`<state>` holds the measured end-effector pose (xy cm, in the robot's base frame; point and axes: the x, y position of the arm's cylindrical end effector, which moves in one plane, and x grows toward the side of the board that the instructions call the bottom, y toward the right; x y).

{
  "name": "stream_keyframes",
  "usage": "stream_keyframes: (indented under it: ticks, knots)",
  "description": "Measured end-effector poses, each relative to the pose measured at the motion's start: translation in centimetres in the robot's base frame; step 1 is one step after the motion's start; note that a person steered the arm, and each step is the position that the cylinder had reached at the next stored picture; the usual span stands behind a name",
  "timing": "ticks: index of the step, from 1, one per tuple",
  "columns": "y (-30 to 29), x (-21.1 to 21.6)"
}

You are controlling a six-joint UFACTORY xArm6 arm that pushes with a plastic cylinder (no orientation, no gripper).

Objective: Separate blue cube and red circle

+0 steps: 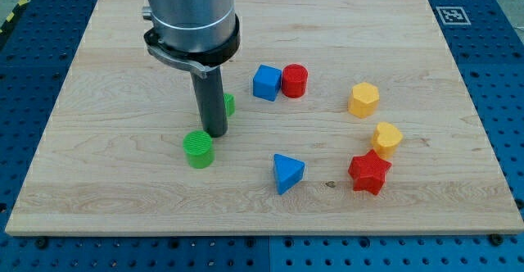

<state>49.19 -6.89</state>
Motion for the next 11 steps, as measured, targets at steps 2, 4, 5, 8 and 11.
stream_keyframes:
  ticks: [2,4,5,8,11]
  knots:
    - [2.2,0.0]
    - [9.4,0.0]
    - [10.2,-1.3]
    - [8.9,-4.5]
    - [6.8,-7.3]
